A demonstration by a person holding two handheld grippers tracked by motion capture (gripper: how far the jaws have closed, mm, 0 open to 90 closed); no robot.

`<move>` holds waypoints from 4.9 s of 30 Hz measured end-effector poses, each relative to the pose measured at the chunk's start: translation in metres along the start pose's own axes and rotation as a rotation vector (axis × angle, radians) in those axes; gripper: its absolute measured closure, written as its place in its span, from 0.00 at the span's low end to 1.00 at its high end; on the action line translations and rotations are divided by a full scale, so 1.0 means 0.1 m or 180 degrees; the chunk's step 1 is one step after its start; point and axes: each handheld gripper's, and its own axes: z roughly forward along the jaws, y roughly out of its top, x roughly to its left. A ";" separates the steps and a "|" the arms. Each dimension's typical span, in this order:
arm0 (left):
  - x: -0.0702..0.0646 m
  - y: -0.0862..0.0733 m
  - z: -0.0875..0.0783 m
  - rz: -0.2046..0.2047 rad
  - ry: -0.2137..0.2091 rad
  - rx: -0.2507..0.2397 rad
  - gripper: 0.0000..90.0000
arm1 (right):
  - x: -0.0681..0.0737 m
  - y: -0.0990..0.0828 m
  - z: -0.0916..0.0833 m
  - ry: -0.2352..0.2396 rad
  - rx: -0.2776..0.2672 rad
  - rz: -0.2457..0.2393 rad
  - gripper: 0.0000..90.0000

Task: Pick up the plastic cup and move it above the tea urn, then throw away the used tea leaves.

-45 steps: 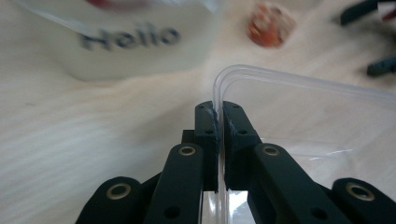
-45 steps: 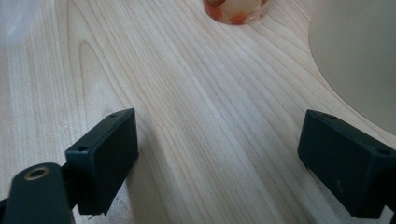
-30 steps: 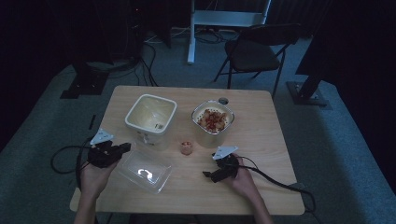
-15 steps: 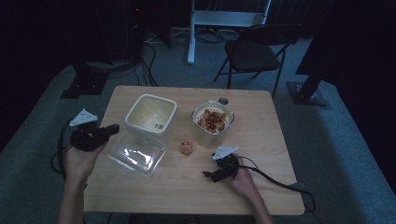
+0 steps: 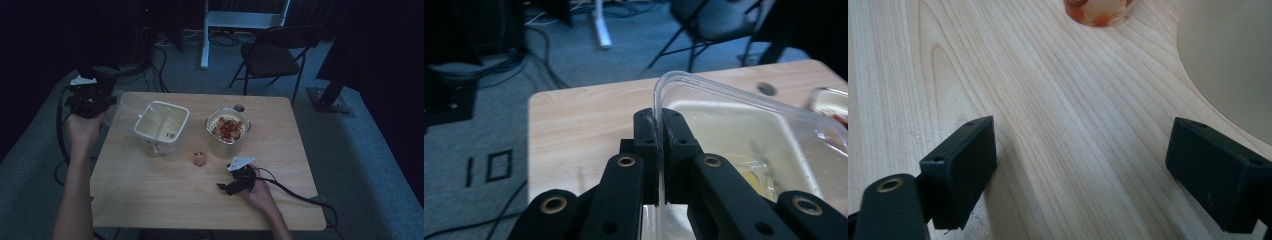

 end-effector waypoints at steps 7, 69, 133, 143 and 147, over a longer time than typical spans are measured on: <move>-0.03 0.17 0.24 -0.0053 -0.0033 0.0008 0.90 | 0.00 0.00 0.00 0.0002 0.0006 0.0006 0.14; -1.26 -2.06 0.70 0.0643 -0.0950 0.0233 0.61 | 0.31 0.69 0.17 -0.0498 -0.0888 0.0399 0.19; -1.41 -2.19 0.93 0.0770 -0.0968 0.0461 0.61 | 0.34 0.72 0.15 -0.0300 -0.1350 0.0521 0.36; -1.47 -2.24 1.03 0.0853 -0.0931 0.0545 0.61 | 0.21 0.66 -0.53 -0.0475 -0.1476 0.0589 0.37; -1.47 -2.24 1.06 0.0874 -0.0913 0.0576 0.61 | 0.12 0.66 -0.78 -0.0589 -0.1521 0.0598 0.37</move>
